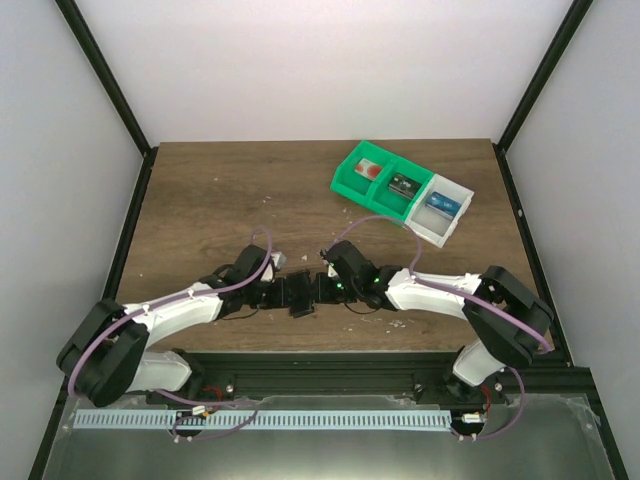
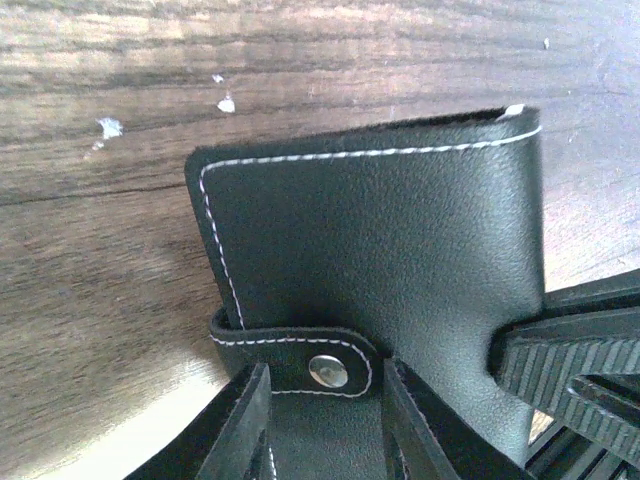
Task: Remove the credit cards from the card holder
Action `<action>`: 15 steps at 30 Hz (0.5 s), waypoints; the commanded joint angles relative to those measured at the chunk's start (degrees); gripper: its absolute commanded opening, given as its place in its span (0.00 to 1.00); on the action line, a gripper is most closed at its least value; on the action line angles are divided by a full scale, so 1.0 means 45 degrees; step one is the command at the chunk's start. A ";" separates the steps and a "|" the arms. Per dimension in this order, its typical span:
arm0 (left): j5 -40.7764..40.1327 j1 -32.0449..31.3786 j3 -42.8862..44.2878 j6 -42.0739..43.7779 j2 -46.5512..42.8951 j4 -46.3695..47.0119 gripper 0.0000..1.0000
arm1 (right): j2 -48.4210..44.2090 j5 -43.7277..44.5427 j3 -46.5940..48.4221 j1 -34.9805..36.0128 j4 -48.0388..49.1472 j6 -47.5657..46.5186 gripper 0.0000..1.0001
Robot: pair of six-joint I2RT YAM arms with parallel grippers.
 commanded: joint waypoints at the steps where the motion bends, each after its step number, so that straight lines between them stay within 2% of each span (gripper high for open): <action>1: 0.0508 -0.0041 -0.0064 0.0183 0.0285 -0.0045 0.32 | -0.0347 0.0354 0.0020 0.0103 0.0093 -0.0087 0.00; 15: -0.0958 -0.0026 0.0212 0.0509 0.0348 -0.0651 0.00 | -0.0631 0.0483 -0.0464 0.0093 0.0104 -0.0078 0.00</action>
